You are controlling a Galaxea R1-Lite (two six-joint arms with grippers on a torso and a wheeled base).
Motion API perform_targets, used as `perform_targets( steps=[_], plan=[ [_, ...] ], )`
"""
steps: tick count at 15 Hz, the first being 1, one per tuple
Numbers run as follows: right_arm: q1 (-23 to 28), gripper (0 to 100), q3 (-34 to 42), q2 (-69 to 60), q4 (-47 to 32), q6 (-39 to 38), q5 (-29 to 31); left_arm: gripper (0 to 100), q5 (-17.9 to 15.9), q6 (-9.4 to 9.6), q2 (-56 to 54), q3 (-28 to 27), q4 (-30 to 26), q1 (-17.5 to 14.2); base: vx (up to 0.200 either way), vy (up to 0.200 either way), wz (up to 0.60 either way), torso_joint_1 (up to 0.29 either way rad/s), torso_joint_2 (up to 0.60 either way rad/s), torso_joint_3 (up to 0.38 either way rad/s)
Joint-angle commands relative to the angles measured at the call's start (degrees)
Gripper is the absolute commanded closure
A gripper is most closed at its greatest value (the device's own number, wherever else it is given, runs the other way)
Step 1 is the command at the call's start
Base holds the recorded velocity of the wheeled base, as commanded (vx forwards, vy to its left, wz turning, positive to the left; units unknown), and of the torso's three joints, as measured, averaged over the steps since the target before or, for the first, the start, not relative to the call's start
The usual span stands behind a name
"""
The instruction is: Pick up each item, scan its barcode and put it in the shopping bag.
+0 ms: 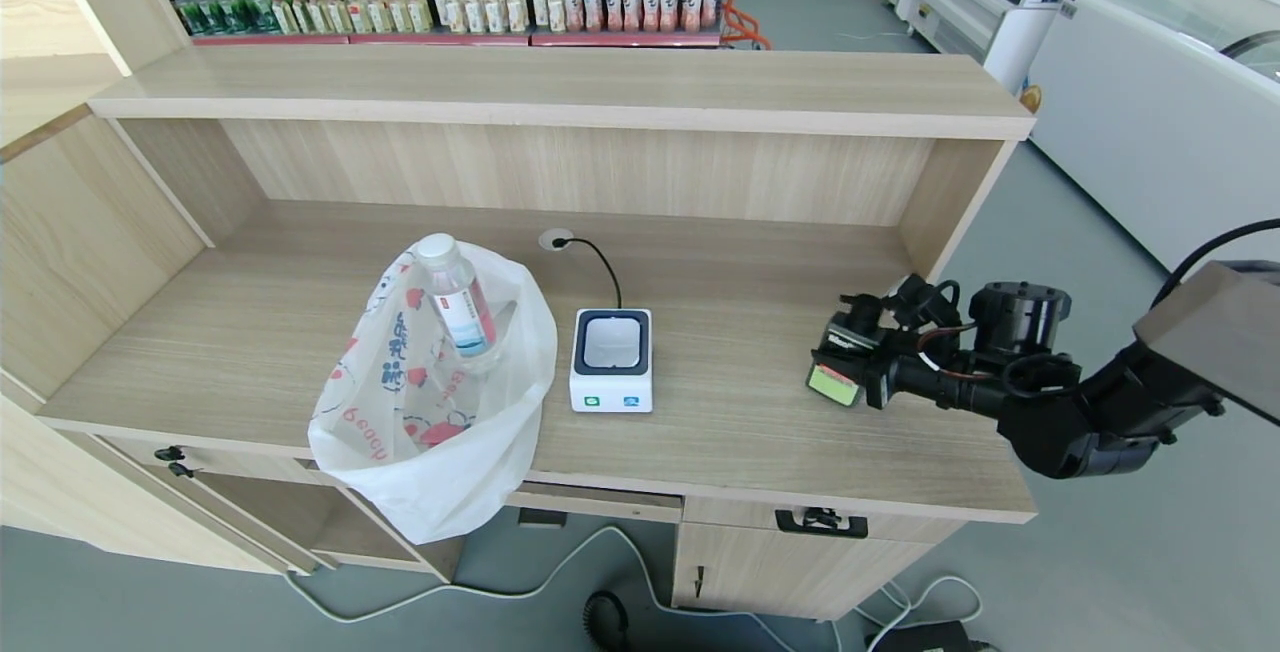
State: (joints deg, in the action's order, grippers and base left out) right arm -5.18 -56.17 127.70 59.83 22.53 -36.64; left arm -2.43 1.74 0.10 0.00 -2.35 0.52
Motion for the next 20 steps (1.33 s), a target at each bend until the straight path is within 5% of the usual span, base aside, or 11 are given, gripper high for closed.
perform_targets(
  steps=[1,7,9,12,14,15,16,20],
  plan=[
    [-0.18,100,-0.08,0.36,0.02,0.15,-0.01,0,0.05,0.01,-0.01,0.00,-0.02,0.00,0.000,0.000,0.00,0.000,0.00,0.000],
    [4.57,100,7.48,-15.11,0.37,6.04,0.08,0,-0.04,-0.07,-0.01,0.00,-0.02,0.00,0.000,0.000,0.00,0.000,0.00,0.000],
    [10.72,100,15.66,-26.36,-0.51,18.08,0.43,0,-0.04,0.01,-0.01,0.00,-0.02,0.00,0.000,0.000,0.00,0.000,0.00,0.000],
    [13.00,100,16.98,-36.03,-2.53,35.92,-2.55,0,-0.04,0.01,-0.01,0.00,-0.02,0.00,0.000,0.000,0.00,0.000,0.00,0.000],
    [5.36,100,23.92,-41.65,3.01,53.32,-15.74,0,0.05,-0.07,-0.01,0.00,-0.02,0.00,0.000,0.000,0.00,0.000,0.00,0.000],
    [2.63,100,25.41,-43.06,3.45,57.45,-17.14,0,-0.04,-0.07,-0.01,0.00,-0.02,0.00,0.000,0.000,0.00,0.000,0.00,0.000],
    [-6.07,100,28.58,-46.22,2.83,70.11,-17.76,0,-0.04,-0.07,-0.01,0.00,-0.02,0.00,0.000,0.000,0.00,0.000,0.00,0.000],
    [-18.90,100,29.10,-52.02,4.77,99.55,-14.77,0,-0.04,-0.07,-0.01,0.00,-0.02,0.00,0.000,0.000,0.00,0.000,0.00,0.000]
  ],
)
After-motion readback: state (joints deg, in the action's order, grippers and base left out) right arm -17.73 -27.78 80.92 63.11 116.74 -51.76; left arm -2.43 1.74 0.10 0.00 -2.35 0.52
